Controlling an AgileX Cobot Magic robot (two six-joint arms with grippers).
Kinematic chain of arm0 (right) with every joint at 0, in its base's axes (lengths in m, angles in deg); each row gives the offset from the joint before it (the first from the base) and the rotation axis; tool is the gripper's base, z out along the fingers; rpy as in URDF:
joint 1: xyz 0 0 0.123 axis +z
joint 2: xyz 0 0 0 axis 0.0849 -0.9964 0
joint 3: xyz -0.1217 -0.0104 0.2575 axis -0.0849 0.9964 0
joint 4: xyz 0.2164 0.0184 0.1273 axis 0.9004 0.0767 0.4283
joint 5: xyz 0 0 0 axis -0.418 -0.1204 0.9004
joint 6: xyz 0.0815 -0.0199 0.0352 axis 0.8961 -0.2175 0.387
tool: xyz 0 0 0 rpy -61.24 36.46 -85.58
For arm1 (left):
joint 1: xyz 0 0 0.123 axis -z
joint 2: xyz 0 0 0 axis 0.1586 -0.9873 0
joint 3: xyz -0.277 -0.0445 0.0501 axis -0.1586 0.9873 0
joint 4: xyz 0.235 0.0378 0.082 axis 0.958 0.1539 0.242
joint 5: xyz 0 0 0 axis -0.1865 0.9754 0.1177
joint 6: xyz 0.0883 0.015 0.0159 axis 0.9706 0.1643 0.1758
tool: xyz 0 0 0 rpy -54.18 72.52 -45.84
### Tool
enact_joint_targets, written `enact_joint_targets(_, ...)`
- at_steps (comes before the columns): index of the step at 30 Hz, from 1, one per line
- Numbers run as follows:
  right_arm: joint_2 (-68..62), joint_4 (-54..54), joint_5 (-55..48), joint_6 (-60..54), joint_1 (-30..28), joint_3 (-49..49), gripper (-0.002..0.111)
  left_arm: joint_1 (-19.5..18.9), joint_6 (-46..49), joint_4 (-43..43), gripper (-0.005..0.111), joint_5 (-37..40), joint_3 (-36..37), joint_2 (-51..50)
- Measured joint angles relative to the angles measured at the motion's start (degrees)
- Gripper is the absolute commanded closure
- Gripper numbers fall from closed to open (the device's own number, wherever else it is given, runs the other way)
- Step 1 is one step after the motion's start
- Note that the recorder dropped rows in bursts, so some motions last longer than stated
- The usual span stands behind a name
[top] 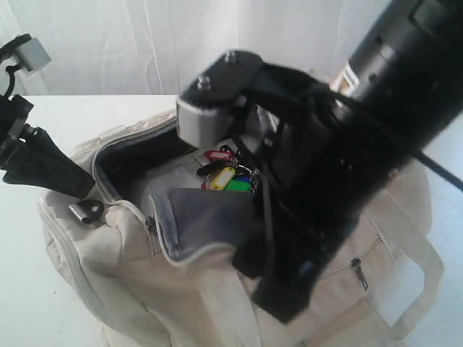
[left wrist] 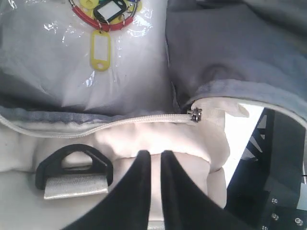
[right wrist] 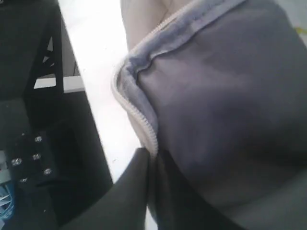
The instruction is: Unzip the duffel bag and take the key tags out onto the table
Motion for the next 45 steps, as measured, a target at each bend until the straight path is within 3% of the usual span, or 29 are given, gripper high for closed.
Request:
enact_joint_targets(6, 5.9, -0.1, 2.8, 5.1, 2.4, 14.9, 0.108, 0.0, 0.0, -0.2, 0.093, 0.0, 0.0, 0.0)
enact_joint_targets(12, 6.3, 0.1, 5.7, 6.3, 2.7, 23.3, 0.108, 0.0, 0.0, -1.8, 0.093, 0.3, 0.0, 0.0)
enact_joint_targets(15, 6.3, 0.1, 7.9, 6.3, 2.7, 25.9, 0.102, 0.0, 0.0, -2.3, 0.093, 0.7, 0.0, 0.0)
enact_joint_targets(18, 6.3, 0.2, 9.3, 6.3, 2.7, 26.8, 0.085, 0.0, 0.0, -2.5, 0.093, 0.9, 0.0, 0.0)
enact_joint_targets(23, 6.2, 0.2, 10.2, 7.3, 2.7, 27.0, 0.04, 0.0, 0.0, -2.7, 0.093, 1.1, 0.0, 0.0)
enact_joint_targets(25, 6.2, -0.2, 10.0, 7.7, 2.7, 26.6, 0.031, 0.0, 0.0, -2.7, 0.093, 1.2, 0.0, 0.0)
enact_joint_targets(29, 6.3, -4.3, 6.1, 11.7, 2.7, 21.7, 0.031, 0.0, 0.0, -2.8, 0.093, 1.2, 0.0, 0.0)
enact_joint_targets(36, 6.3, -11.6, 0.9, 15.7, 2.7, 3.7, 0.034, 0.0, 0.0, -2.8, 0.093, 1.0, 0.0, 0.0)
enact_joint_targets(40, 6.6, -11.8, 7.0, 18.4, 2.7, -1.5, 0.042, 0.0, 0.0, -2.9, 0.093, 0.7, 0.0, 0.0)
enact_joint_targets(45, 1.7, -18.3, 10.1, 22.7, 2.7, -2.1, 0.038, 0.0, 0.1, -3.2, 0.093, 0.6, 0.0, 0.0)
